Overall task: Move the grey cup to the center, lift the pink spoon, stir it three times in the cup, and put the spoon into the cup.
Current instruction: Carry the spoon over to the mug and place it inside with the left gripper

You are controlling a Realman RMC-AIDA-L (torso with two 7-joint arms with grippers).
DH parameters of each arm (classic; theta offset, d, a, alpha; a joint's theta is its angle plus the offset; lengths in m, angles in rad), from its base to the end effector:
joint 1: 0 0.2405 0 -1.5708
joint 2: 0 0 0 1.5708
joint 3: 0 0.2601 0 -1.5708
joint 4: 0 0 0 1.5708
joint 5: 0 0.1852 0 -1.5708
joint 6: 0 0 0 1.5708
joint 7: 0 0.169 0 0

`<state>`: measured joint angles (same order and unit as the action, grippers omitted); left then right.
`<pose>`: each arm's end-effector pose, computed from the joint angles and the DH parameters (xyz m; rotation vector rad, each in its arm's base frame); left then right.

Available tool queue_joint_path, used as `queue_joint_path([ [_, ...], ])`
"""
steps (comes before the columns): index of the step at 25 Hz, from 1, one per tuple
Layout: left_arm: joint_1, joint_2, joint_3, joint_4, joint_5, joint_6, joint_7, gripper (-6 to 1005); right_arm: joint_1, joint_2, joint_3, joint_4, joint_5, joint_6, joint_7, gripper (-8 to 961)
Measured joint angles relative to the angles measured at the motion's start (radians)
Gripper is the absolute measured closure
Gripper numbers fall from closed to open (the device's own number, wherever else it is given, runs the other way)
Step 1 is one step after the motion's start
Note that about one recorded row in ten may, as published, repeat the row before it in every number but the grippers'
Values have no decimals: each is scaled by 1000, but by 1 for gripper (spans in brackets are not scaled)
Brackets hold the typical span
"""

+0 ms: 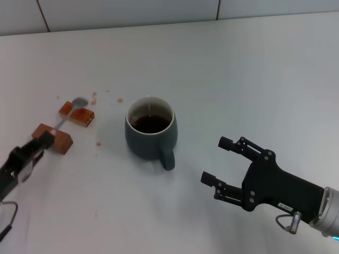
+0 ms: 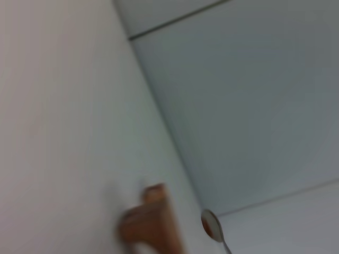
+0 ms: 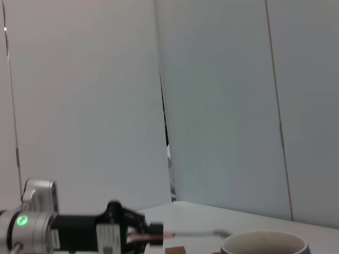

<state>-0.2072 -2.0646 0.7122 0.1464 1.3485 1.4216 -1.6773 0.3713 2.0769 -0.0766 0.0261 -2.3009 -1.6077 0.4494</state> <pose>-0.3385 0.2421 -0.0279 -1.5758 -1.7875 -1.3553 0.2560 0.2247 -0.0816 -2.4419 0.3498 1.0540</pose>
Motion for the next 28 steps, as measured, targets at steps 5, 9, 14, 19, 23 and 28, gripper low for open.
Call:
queue_joint_path([
  [5,-11,4,5,207,4,155,-50,861,0,0,0,0,0,0,0,114],
  [9,-40,21,54,455,58,187,-131,861,1,0,0,-1,0,0,0,115],
  [14,-139,56,93,972,352,270,-207,864,4,-1,0,-5,0,0,2,115],
  [19,-281,22,96,1306,668,361,-250,864,7,-2,0,-9,0,-2,13,114],
  [23,-357,6,124,1397,777,418,-268,864,7,-3,0,-9,0,-3,13,115],
  [28,-388,5,179,1432,819,437,-265,863,4,-3,0,-11,0,-5,14,116],
])
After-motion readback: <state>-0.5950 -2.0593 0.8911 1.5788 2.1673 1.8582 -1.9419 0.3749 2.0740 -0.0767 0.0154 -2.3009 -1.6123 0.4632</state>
